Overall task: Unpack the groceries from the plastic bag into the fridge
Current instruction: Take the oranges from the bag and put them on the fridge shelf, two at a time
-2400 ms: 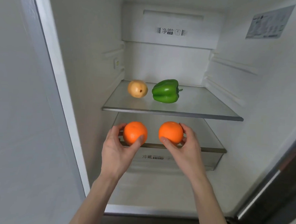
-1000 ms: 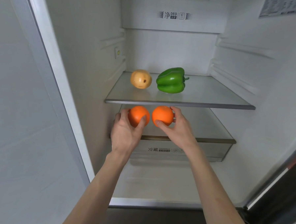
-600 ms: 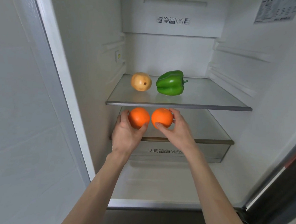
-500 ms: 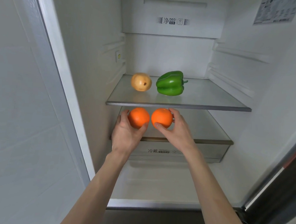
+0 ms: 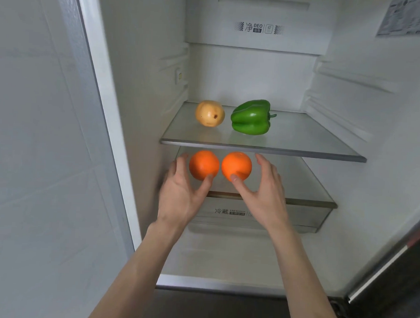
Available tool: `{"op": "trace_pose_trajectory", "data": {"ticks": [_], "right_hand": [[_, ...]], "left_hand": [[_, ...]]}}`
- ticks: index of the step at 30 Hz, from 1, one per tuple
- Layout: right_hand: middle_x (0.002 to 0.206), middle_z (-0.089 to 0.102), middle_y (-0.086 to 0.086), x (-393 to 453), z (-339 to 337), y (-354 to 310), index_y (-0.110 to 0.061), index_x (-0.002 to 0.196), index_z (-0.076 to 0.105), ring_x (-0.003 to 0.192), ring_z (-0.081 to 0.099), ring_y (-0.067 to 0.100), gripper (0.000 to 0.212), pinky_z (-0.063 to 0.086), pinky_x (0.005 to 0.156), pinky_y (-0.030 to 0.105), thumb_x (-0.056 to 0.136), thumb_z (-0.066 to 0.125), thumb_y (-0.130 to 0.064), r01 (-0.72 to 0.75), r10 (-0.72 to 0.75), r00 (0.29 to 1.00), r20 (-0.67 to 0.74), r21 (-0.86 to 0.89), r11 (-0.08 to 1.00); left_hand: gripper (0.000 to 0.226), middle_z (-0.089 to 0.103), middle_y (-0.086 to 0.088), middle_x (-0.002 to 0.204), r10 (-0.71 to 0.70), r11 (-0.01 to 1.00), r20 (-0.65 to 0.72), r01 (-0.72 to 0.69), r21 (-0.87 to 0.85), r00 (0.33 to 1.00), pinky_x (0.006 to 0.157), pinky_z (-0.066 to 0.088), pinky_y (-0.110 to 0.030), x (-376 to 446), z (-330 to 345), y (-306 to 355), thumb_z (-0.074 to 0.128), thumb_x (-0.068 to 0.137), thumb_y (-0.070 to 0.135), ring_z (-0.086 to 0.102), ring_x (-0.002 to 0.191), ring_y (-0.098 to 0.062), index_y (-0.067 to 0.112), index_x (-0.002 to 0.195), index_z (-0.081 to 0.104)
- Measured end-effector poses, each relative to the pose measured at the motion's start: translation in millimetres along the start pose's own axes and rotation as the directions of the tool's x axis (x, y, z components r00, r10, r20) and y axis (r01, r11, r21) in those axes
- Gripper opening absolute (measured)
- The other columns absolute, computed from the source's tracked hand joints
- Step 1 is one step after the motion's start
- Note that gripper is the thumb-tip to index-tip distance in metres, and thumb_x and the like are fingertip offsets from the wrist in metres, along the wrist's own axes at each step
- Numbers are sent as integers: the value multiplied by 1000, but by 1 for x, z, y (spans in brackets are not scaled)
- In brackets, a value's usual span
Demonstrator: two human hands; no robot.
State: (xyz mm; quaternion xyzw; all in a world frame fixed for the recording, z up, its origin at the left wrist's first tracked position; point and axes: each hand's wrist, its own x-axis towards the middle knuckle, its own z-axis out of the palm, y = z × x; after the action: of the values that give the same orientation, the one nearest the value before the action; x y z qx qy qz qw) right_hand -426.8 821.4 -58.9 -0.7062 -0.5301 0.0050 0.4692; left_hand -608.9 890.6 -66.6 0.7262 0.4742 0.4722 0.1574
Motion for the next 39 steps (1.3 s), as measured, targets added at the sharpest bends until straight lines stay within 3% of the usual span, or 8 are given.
{"op": "trace_pose_trajectory", "data": {"ticks": [4,9,15,22,29,39], "right_hand": [[150,47,0,-25,-13,-3,-24,153,38,138,43,19,77,37,107,36,90,66,-58,54,-55,998,-39,-25,998],[149,49,1,-54,-32,-5,-20,152,39,138,44,18,74,38,111,35,93,59,-61,127,-129,991,-31,-57,990],[149,51,0,-88,-42,-13,-21,153,42,139,47,21,69,40,112,42,97,56,-58,229,-227,973,39,-62,971],[145,58,1,-151,-31,-42,-19,147,51,134,52,22,63,41,112,45,97,52,-57,351,-358,923,140,73,934],[150,54,-4,-230,-13,-92,-22,149,49,139,48,17,64,37,117,44,97,52,-60,438,-507,802,317,264,859],[153,50,-3,-368,8,-205,-20,151,47,144,46,17,67,37,118,47,99,46,-62,565,-758,548,355,511,648]], "left_hand": [[55,59,-5,122,32,998,17,-33,44,999,80,50,-38,-20,-8,8,69,90,51,59,112,-30,16,126,49],[68,58,-2,130,50,995,27,-52,89,998,90,52,-42,-51,-20,23,57,92,60,54,122,-25,18,144,45],[59,55,6,133,84,973,81,-99,207,993,95,49,-37,-108,-61,44,56,97,58,51,112,-20,25,145,49],[63,49,6,148,-3,899,30,-10,437,1000,110,41,-33,-195,-130,47,54,97,60,43,138,-18,23,148,47],[63,54,7,146,-163,775,-194,247,582,967,113,41,-40,-296,-214,41,52,96,60,44,142,-20,23,146,50],[63,57,4,147,-227,546,-530,558,625,817,118,37,-47,-442,-345,60,54,95,59,45,143,-21,20,144,54]]}}
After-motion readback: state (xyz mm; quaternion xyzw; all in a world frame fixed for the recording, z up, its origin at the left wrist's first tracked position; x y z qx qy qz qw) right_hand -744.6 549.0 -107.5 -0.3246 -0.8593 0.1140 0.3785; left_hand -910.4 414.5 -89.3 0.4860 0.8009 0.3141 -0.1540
